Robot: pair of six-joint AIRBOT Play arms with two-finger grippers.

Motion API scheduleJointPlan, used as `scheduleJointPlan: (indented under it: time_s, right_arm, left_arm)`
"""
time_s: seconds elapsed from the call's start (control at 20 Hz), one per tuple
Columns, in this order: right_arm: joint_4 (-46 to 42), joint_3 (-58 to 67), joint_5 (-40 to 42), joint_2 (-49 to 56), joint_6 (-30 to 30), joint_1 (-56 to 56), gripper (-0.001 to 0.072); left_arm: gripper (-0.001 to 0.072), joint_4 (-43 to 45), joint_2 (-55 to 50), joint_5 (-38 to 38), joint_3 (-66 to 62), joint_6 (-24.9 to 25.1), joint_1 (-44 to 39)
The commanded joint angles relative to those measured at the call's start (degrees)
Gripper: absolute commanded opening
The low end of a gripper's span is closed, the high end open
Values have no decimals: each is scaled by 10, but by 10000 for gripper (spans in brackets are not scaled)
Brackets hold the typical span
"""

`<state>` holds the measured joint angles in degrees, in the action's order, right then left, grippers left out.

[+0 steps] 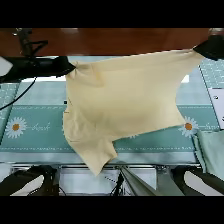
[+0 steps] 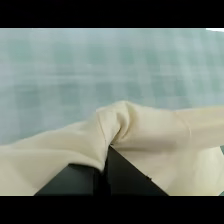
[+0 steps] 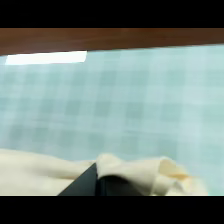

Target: Fold the shirts.

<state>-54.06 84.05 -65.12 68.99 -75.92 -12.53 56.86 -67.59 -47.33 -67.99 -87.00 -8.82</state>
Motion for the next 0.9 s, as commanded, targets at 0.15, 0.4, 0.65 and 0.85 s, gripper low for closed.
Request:
scheduleJointPlan:
  time_s: [0.15,0.4,0.65,0.85]
  right_arm:
    - [206,62,64,229,-3,0,22]
    - [300,62,55,279,0,-10,635]
    - [242,60,-157,248,11,-117,630]
    - [-93,-94,-101,93,-65,-160,625]
  left_arm:
    - [32,-98,-159,54,-63,2,-6]
    - [706,-131,-174,-69,-69,37,18]
    - [706,-28,-152,-372,-43,59,167]
    - [705,25,-22,-368,136,90,254]
